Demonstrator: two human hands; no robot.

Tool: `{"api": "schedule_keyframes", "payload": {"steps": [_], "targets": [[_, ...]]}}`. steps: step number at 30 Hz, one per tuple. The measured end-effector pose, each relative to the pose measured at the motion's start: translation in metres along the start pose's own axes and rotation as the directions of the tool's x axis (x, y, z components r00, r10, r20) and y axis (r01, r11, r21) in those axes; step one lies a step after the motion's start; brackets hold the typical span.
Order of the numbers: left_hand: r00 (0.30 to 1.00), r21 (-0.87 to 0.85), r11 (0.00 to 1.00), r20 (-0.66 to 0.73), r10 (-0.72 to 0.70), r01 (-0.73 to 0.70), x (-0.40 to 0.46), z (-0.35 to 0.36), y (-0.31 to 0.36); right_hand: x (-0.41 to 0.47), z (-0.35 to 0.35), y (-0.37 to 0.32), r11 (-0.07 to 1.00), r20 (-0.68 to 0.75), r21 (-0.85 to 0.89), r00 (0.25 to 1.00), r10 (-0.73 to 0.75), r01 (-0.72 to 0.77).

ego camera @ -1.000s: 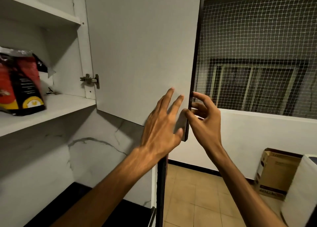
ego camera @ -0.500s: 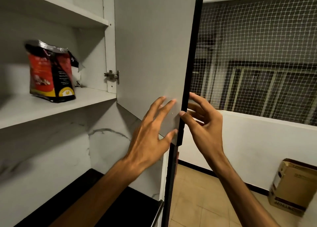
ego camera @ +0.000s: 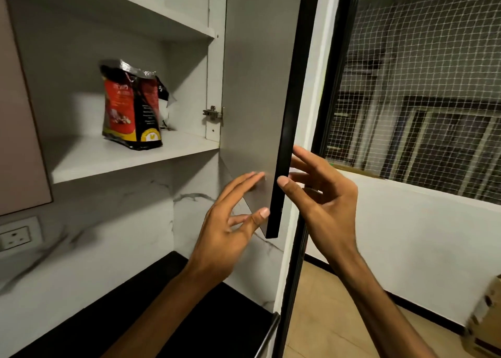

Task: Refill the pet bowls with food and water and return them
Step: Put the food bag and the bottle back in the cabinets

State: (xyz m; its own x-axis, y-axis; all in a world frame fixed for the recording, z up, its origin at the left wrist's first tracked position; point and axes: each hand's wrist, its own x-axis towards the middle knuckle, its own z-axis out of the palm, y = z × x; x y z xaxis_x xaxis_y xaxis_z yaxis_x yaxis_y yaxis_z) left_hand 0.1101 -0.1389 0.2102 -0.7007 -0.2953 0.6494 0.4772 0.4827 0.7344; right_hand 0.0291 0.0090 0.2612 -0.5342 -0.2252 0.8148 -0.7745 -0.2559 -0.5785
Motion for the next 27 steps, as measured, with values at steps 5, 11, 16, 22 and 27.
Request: {"api": "schedule_keyframes", "payload": {"steps": [5,11,16,22,27], "targets": [[0.996,-0.107,0.993,-0.068,-0.061,0.053,-0.011,-0.017,-0.004,-0.001,0.021,0.001,0.999,0.044,0.027,0.999,-0.030,0.029],[0.980,-0.200,0.975,-0.149,-0.132,0.100,-0.025,-0.040,-0.014,-0.001,0.053,0.002,0.991,0.120,0.089,0.986,-0.112,0.101],[0.960,-0.276,0.956,-0.227,-0.165,0.099,-0.035,-0.061,-0.014,-0.001,0.083,0.006,0.979,0.174,0.142,0.970,-0.172,0.148],[0.929,-0.343,0.926,-0.267,-0.255,0.155,-0.042,-0.083,-0.019,-0.001,0.117,0.013,0.974,0.210,0.145,0.957,-0.200,0.172],[0.894,-0.391,0.904,-0.324,-0.309,0.171,-0.045,-0.103,-0.024,0.001,0.146,0.014,0.973,0.262,0.166,0.944,-0.199,0.159]]}}
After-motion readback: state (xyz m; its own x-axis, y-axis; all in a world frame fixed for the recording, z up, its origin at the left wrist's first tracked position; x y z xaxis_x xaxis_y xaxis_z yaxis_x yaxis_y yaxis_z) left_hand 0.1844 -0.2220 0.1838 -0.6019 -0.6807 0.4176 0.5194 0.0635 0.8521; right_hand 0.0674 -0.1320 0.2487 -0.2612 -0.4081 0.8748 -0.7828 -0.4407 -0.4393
